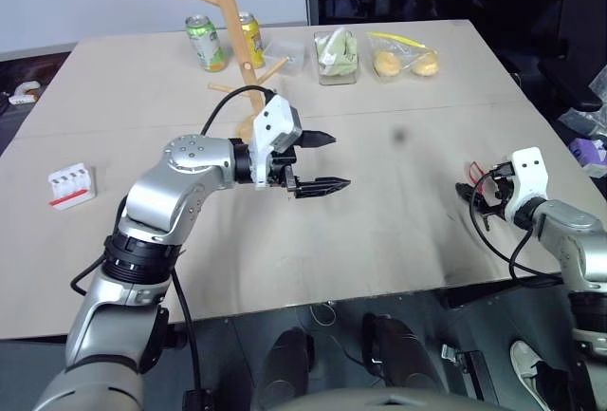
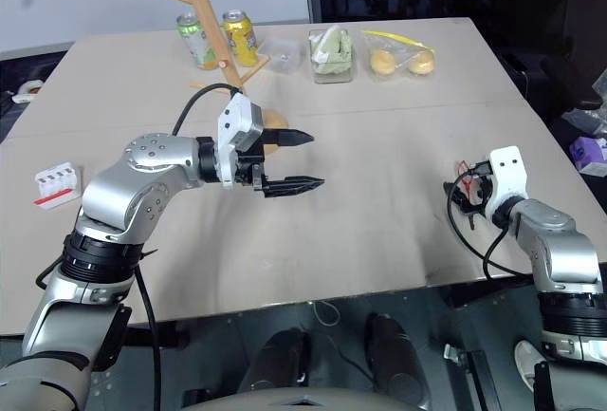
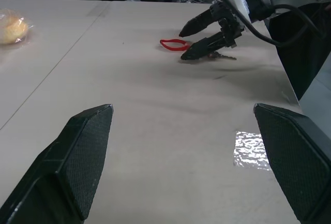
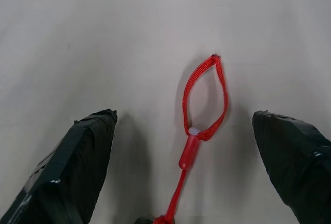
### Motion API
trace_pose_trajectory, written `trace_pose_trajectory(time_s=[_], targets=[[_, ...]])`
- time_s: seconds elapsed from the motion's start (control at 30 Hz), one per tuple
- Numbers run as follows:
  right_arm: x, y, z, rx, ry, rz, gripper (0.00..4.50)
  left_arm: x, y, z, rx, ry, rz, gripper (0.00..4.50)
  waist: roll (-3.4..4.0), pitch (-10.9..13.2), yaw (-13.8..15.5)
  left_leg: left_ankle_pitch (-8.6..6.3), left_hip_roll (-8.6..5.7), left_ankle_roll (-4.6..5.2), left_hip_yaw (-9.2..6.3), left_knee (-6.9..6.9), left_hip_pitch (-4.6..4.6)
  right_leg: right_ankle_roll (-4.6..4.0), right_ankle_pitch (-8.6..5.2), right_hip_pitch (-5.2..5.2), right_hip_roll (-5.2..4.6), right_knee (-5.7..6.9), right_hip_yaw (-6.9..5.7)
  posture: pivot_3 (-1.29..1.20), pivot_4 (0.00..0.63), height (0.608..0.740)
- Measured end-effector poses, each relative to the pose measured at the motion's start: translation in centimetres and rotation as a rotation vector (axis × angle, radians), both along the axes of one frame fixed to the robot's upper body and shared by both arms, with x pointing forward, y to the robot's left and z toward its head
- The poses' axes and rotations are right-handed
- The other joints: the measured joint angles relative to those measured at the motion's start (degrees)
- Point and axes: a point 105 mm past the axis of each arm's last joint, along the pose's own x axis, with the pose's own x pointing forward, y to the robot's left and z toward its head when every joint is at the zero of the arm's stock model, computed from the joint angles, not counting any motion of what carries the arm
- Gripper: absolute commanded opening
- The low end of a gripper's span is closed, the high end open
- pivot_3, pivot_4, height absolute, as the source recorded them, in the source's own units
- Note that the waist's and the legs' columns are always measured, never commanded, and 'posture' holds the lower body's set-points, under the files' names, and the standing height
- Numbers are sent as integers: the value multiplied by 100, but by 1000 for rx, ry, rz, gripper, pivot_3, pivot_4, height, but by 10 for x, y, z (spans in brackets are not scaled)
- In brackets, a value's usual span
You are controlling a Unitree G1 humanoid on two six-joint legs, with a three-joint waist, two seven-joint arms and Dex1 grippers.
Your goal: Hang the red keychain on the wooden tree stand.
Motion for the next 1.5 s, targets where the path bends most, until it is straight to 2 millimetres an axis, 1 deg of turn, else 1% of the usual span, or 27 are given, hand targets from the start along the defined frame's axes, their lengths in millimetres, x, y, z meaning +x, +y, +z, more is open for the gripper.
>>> trace_pose_trajectory(time_s=[0.2,0.23,0.27,0.3,0.37,0.4,0.47,0.5,0.57,0.6,0.7,0.77,0.83,0.9,0.93,0.97,1.0,1.03,1.07,1.1,1.13,1.2,1.23,1.27,1.33,1.37,1.5], targets=[[-8,7,-5,21,29,-14,4500,0,1,-1,4,14,7,4480,0,-1,-1,0,2,0,-5,0,-1,2,1,1,5,0,-1,0,150,740],[-8,7,-5,28,30,-20,3961,0,1,-1,4,16,7,4500,0,-1,-4,0,2,0,-5,0,-1,0,0,1,5,0,0,0,150,740],[-8,6,-5,31,31,-28,3798,0,1,-1,4,16,7,4500,0,-1,-4,0,2,0,-4,0,-1,0,0,2,5,0,0,0,150,740],[-9,4,-5,32,31,-37,3276,0,1,-1,3,16,7,4500,0,-1,-3,0,2,0,-5,0,0,0,0,2,5,0,-1,0,150,740],[-9,1,-5,35,31,-50,2598,0,1,-1,3,16,8,4500,0,-1,-3,0,2,0,-5,0,1,0,0,2,5,0,-1,0,150,740],[-8,0,-5,35,31,-54,2058,0,1,-1,3,16,8,4500,0,-1,-4,0,2,0,-5,0,1,0,0,2,5,0,-1,0,150,740],[-7,-1,-5,35,30,-58,1294,0,0,0,1,12,5,4500,0,-1,-8,0,2,0,-4,0,1,0,0,2,5,0,0,0,150,740],[-5,-1,-4,35,28,-59,1018,1,0,1,0,9,4,4500,0,-1,-10,0,2,0,-4,0,0,0,0,2,6,0,0,0,150,740],[-4,-2,-4,34,27,-60,176,1,-1,4,-1,4,0,4500,0,-1,-10,0,2,0,-4,0,0,0,0,3,6,1,0,0,150,740],[-4,-1,-4,33,25,-56,43,1,-1,4,-2,6,1,4500,0,-1,-10,0,2,0,-4,0,0,0,0,3,6,1,1,0,150,740],[-6,2,-4,12,16,-32,43,1,1,4,-5,12,9,4500,1,-1,-9,0,2,0,-5,0,1,1,0,2,6,1,0,0,150,740],[-10,13,-4,-24,-2,36,43,-1,3,7,-11,9,15,4500,1,-1,-17,0,3,0,-6,-2,6,3,1,2,7,0,0,0,150,740],[-14,37,0,-27,-45,142,43,-5,7,9,-39,26,19,4500,3,0,-44,0,7,0,-2,-4,8,8,4,1,11,0,4,0,150,740],[-16,74,15,12,-145,259,43,-10,13,10,-80,57,30,4500,3,1,-52,0,12,0,-3,-4,20,5,2,1,17,2,4,0,150,740],[-16,80,19,18,-164,280,43,-11,14,10,-87,62,36,4500,4,2,-53,0,16,0,-2,-4,22,1,0,2,20,2,4,0,150,740],[-16,103,34,43,-243,349,43,-13,21,13,-121,80,62,4500,5,2,-69,0,19,0,-2,-5,24,0,-1,1,23,3,4,0,150,740],[-18,115,43,53,-289,388,43,-14,23,14,-136,91,77,4500,6,3,-65,0,19,0,-5,-5,25,0,-1,2,24,3,2,0,150,740],[-19,139,62,76,-379,461,43,-17,32,17,-178,111,120,4500,6,3,-83,0,21,0,-5,-5,27,0,-1,2,27,3,3,0,150,740],[-19,152,74,92,-433,495,43,-18,40,20,-206,121,155,4500,6,3,-97,0,23,0,-5,-5,27,0,-1,2,29,3,3,0,150,740],[-19,166,86,108,-491,530,43,-20,48,21,-237,135,198,4500,6,3,-119,0,24,0,-5,-6,29,2,0,2,29,3,3,0,150,740],[-22,188,105,129,-579,588,43,-23,63,25,-284,148,274,4500,6,3,-138,0,25,-1,-10,-10,30,6,3,2,30,4,0,0,150,740],[-25,205,118,147,-641,632,43,-27,74,30,-318,144,330,4500,5,3,-130,0,25,-1,-17,-11,29,13,7,2,31,4,-6,0,150,740],[-25,217,126,160,-687,661,43,-30,85,34,-351,141,381,4500,5,3,-102,0,25,-1,-18,-12,28,15,9,2,29,4,-7,0,150,740],[-24,228,128,158,-720,685,43,-34,97,40,-388,126,441,4500,5,3,-16,0,17,-2,-19,-10,26,12,7,5,24,2,-5,0,150,740],[-19,244,127,164,-740,717,43,-40,113,45,-429,113,521,4500,4,2,10,0,8,-3,-20,-6,24,-4,-3,7,20,2,4,0,150,740],[-14,253,129,169,-754,728,43,-42,118,45,-442,110,554,4500,3,2,-18,0,9,-3,-8,-5,28,-3,-2,6,20,2,17,0,150,740],[-8,290,145,199,-829,802,43,-50,125,47,-480,105,606,4500,4,2,-31,0,15,-3,-15,-14,36,-5,-1,6,30,6,14,0,150,740]])
